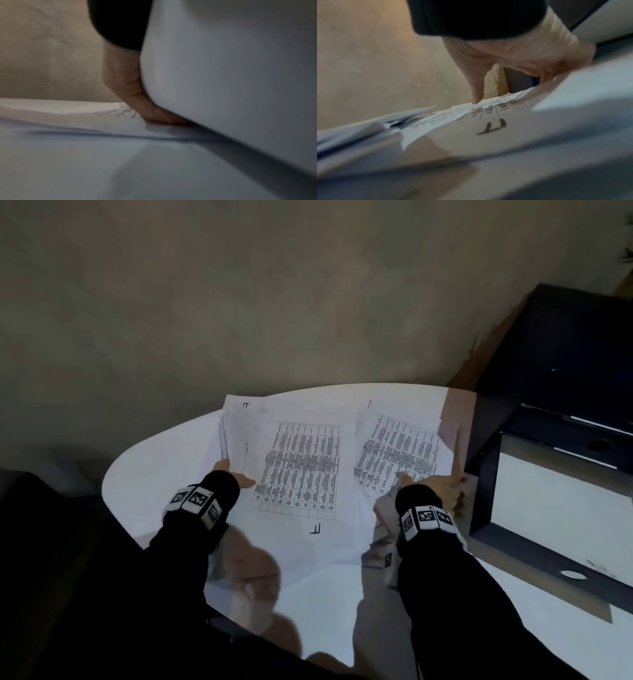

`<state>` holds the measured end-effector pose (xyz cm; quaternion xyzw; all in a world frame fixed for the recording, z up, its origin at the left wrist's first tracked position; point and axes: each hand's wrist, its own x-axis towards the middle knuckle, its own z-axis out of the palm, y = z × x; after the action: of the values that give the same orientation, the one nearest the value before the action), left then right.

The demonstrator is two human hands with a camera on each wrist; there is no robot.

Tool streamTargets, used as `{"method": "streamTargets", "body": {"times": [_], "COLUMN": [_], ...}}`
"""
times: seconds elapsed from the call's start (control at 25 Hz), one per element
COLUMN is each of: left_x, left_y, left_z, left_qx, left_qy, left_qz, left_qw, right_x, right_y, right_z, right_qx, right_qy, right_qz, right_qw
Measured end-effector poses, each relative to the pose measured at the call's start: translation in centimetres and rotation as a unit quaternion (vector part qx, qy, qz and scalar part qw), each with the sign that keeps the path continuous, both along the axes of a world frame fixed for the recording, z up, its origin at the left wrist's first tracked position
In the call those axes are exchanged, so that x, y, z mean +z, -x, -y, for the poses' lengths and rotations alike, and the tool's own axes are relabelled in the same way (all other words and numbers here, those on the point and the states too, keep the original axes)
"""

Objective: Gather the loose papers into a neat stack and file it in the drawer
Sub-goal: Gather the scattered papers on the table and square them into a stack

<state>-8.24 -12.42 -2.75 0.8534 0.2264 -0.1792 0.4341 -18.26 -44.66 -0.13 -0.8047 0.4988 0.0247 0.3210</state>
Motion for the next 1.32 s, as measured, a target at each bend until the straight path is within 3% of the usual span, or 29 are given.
{"method": "streamTargets", "body": {"times": [0.08,0.2,0.36,0.44,0.52,0.64,0.68,0.72,0.84,0.96,1.04,1.16,1.24,1.32], "left_x": [0.3,0.1,-0.3,0.0,0.3,0.6,0.8,0.8,1.3,1.7,2.0,2.0,1.8,2.3], "left_y": [-0.1,-0.1,0.1,0.1,0.2,0.1,-0.1,-0.3,0.0,0.2,-0.1,0.5,1.3,2.1], "left_z": [-0.5,-1.7,-1.9,-1.6,-1.1,-0.6,-0.3,0.0,1.6,3.3,4.0,5.6,6.2,6.1], "left_qx": [-0.013,-0.026,-0.021,-0.033,-0.044,-0.059,-0.061,-0.064,-0.086,-0.078,-0.077,-0.048,-0.027,-0.02], "left_qy": [-0.016,0.003,0.019,-0.009,-0.033,-0.055,-0.058,-0.058,-0.077,-0.047,-0.014,0.103,0.084,0.034], "left_qz": [-0.023,-0.032,-0.029,-0.03,-0.032,-0.038,-0.037,-0.037,-0.031,-0.013,-0.024,-0.003,-0.005,0.026], "left_qw": [1.0,0.999,0.999,0.999,0.998,0.996,0.996,0.996,0.993,0.996,0.997,0.994,0.996,0.999], "right_x": [-0.1,0.7,4.0,6.3,7.9,10.6,11.3,11.9,10.3,5.1,2.2,0.7,0.6,0.6], "right_y": [0.1,-0.4,-0.1,0.3,0.5,0.8,0.6,0.5,-0.6,-1.2,-0.7,0.0,-0.1,-0.7], "right_z": [0.7,1.2,1.3,1.5,1.7,1.6,1.6,1.5,1.0,-0.2,-1.5,-4.4,-5.6,-5.0], "right_qx": [0.075,0.026,0.066,0.038,-0.03,-0.092,-0.106,-0.112,-0.09,0.033,0.082,0.151,0.212,0.183], "right_qy": [-0.021,0.037,0.094,0.114,0.13,0.079,0.056,0.042,-0.026,-0.094,-0.13,-0.159,-0.153,-0.099], "right_qz": [-0.017,0.072,0.084,0.132,0.268,0.497,0.53,0.532,0.409,0.228,0.139,0.084,0.051,0.057], "right_qw": [0.997,0.996,0.99,0.984,0.954,0.859,0.839,0.838,0.908,0.969,0.978,0.972,0.964,0.976]}}
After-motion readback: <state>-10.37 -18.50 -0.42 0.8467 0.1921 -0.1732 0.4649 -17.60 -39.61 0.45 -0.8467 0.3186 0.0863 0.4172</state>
